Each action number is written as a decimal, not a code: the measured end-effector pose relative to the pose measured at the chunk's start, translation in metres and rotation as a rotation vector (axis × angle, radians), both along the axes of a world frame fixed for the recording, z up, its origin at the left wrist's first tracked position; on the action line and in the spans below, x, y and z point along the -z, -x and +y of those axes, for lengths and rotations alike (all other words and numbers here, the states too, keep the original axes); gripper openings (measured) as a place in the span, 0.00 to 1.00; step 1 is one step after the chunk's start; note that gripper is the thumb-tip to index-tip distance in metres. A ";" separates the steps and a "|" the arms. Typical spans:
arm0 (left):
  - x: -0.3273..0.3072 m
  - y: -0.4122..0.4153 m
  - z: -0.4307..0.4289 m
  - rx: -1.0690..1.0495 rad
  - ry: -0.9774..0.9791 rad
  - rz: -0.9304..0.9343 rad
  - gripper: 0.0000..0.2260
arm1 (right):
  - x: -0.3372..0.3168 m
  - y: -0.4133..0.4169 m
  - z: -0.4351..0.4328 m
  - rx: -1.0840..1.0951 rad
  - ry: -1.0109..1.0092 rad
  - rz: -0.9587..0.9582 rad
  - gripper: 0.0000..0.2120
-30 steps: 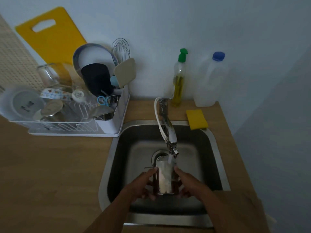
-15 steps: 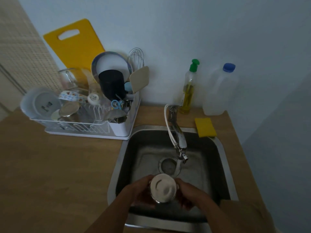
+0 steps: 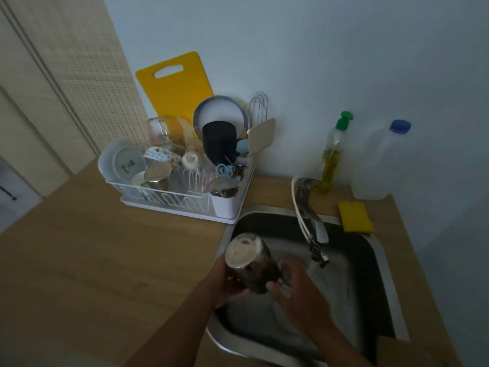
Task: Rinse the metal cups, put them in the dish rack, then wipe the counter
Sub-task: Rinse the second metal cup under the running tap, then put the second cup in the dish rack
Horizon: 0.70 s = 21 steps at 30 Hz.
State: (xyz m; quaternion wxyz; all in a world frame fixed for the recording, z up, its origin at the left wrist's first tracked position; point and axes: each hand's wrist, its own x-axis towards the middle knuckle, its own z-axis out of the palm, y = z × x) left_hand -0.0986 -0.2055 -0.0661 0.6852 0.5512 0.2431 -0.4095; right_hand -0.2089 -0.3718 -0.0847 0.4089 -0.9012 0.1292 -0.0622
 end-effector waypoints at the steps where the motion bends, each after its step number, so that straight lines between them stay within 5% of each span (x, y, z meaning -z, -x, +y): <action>1: -0.003 -0.001 0.002 0.041 -0.009 0.012 0.27 | -0.005 -0.002 0.002 -0.023 -0.015 -0.022 0.29; 4: -0.027 -0.004 0.011 0.297 -0.023 -0.013 0.20 | -0.022 -0.014 0.008 -0.131 -0.008 -0.117 0.43; 8: -0.038 -0.018 0.019 0.602 -0.001 -0.066 0.16 | -0.043 -0.029 0.014 -0.181 -0.019 -0.077 0.46; 11: -0.042 -0.022 0.024 0.664 -0.089 -0.100 0.24 | -0.059 -0.038 0.010 -0.117 -0.059 -0.019 0.37; 15: -0.049 -0.037 0.040 0.576 0.166 -0.216 0.30 | -0.082 -0.065 0.006 -0.055 -0.137 0.000 0.19; 21: -0.122 -0.084 0.092 0.833 0.168 -0.589 0.32 | -0.144 -0.111 0.049 -0.135 -0.346 -0.052 0.13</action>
